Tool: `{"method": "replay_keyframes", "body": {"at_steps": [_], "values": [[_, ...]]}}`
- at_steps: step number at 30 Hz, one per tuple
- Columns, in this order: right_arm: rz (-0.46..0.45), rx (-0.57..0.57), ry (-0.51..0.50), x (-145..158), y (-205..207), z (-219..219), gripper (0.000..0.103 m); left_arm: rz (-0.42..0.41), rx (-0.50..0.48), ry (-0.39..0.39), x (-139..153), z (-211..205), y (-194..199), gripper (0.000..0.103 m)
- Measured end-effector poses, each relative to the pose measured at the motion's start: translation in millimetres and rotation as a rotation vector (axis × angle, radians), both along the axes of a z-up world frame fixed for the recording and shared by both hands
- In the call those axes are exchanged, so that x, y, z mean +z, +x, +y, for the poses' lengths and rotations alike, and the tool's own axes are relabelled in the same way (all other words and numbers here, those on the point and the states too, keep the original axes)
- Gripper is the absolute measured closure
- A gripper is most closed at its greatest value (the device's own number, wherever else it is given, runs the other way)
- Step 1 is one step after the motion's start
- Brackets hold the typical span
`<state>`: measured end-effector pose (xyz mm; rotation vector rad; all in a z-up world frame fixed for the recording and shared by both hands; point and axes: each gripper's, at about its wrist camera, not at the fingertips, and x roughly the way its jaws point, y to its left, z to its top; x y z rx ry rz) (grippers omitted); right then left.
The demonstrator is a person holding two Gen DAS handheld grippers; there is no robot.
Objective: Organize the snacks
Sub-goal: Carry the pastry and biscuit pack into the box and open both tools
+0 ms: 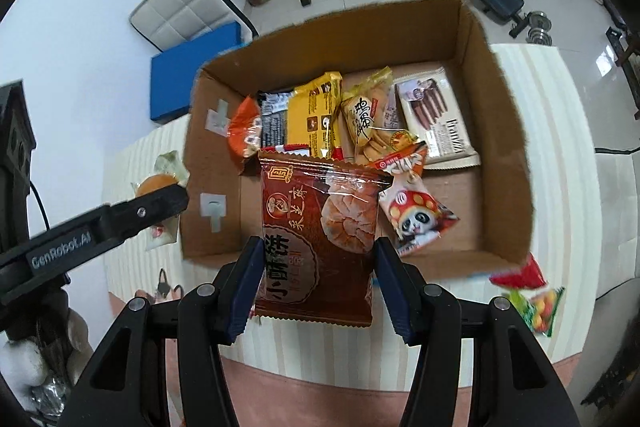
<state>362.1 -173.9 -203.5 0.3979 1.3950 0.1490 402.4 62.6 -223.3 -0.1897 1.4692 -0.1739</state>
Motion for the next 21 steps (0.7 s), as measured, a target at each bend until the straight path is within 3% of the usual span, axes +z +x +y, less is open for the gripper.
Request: {"method": "replay_keyframes", "body": {"at_steps": [8, 18, 19, 20, 21], "values": [[0.107, 0.006, -0.032, -51, 35, 8, 0.044, 0.209, -0.058, 0.061, -62, -10, 34, 0.053], [0.197, 0.035, -0.063, -84, 48, 17, 0.043, 0.369, -0.069, 0.058, -110, -9, 26, 0.051], [0.217, 0.043, -0.066, -87, 49, 18, 0.041, 0.375, -0.062, 0.052, -112, -8, 25, 0.051], [0.229, 0.052, -0.073, -89, 50, 19, 0.029, 0.377, -0.060, 0.054, -113, -7, 25, 0.050], [0.234, 0.063, -0.079, -90, 50, 19, 0.014, 0.378, -0.066, 0.053, -113, -8, 24, 0.043]]}}
